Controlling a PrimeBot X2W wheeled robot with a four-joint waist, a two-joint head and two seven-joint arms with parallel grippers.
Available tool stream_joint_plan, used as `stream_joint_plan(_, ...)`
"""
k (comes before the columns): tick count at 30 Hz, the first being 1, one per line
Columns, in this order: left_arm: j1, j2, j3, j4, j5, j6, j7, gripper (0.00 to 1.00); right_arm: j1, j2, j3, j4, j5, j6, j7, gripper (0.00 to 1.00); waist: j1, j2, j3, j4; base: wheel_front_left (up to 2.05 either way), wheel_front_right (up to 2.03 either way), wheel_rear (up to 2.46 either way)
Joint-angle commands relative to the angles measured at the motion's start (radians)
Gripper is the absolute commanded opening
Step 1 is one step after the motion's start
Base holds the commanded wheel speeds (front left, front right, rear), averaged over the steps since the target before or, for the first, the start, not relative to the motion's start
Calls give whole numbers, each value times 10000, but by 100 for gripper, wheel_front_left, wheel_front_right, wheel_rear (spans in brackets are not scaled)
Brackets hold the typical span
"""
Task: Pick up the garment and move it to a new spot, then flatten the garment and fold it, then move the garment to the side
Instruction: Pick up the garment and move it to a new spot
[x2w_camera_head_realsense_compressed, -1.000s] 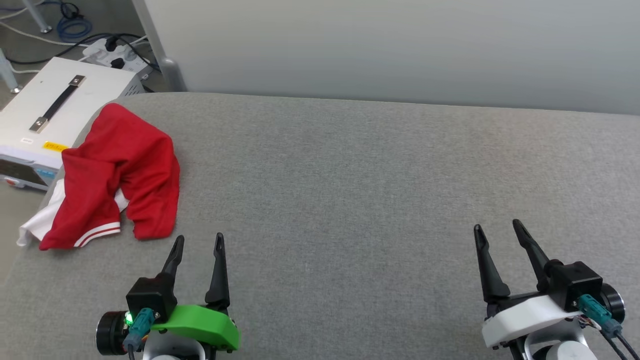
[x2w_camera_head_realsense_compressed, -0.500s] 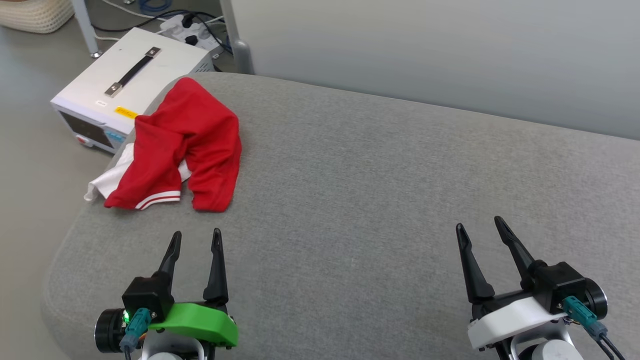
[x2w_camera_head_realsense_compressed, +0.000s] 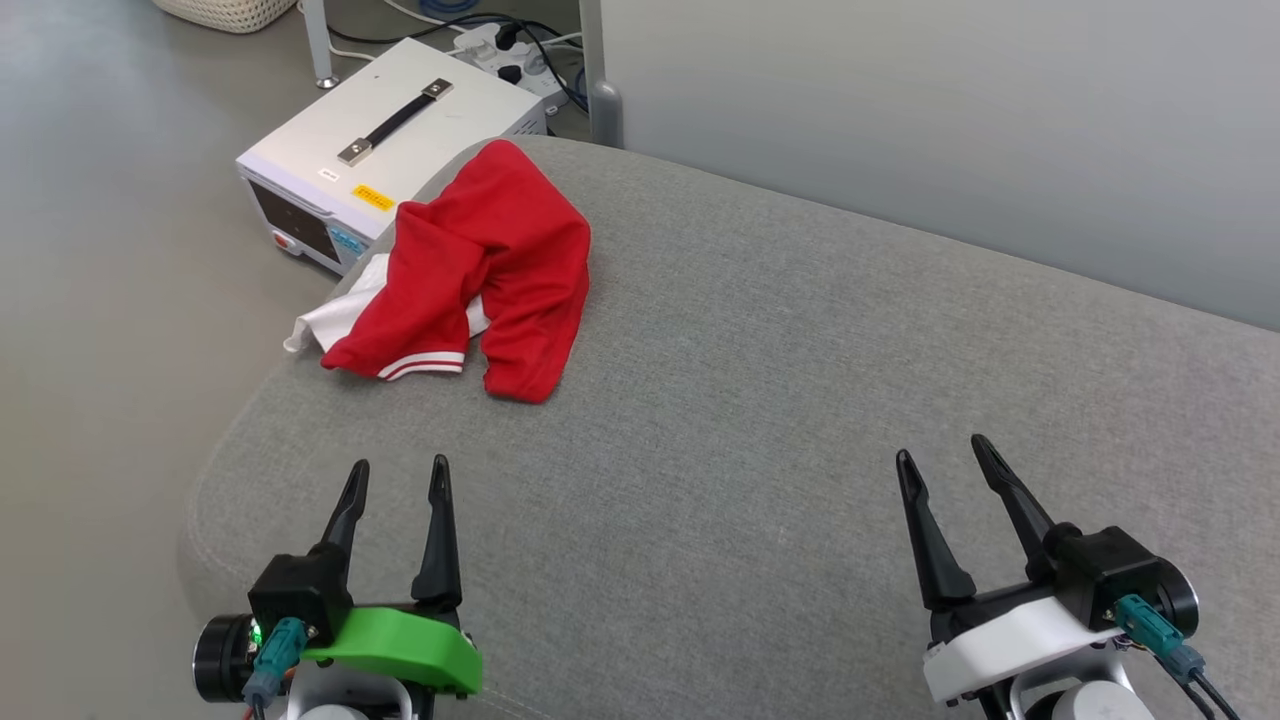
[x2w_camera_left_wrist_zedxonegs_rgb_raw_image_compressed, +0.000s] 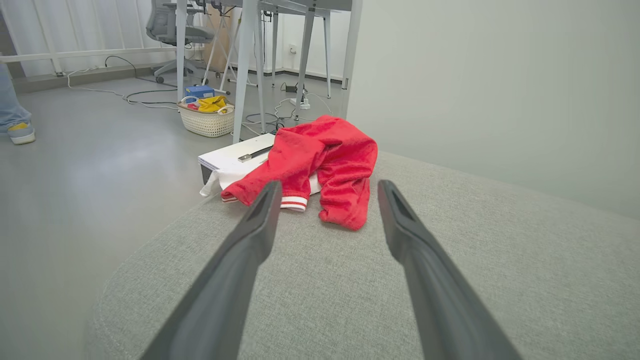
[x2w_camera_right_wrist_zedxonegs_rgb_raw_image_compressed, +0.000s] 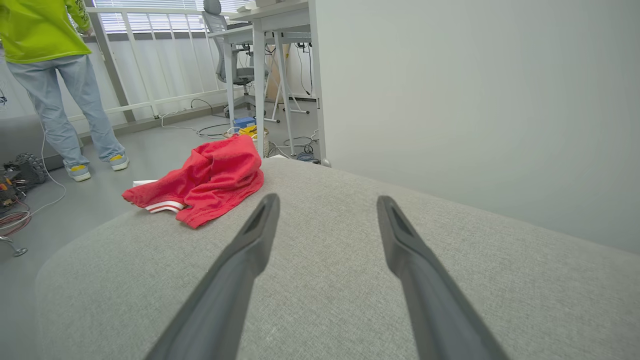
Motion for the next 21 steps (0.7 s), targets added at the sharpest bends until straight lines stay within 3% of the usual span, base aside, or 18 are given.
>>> stream_joint_plan(1,50,-47,8,-67,92,29,-59,100,-132,-26,-18,-26,92,-7,-59,100,0,0,-41,126,0,0,0)
stream_joint_plan(14,123,-47,25,-111,-33,43,-59,100,-146,-26,99,-53,56,-7,-59,100,0,0,88,276,0,0,0)
stream_joint_plan(21,-129,-47,205,48,-441,44,-59,100,-354,-153,158,-165,-121,-7,-59,100,0,0,685,-17,0,0,0)
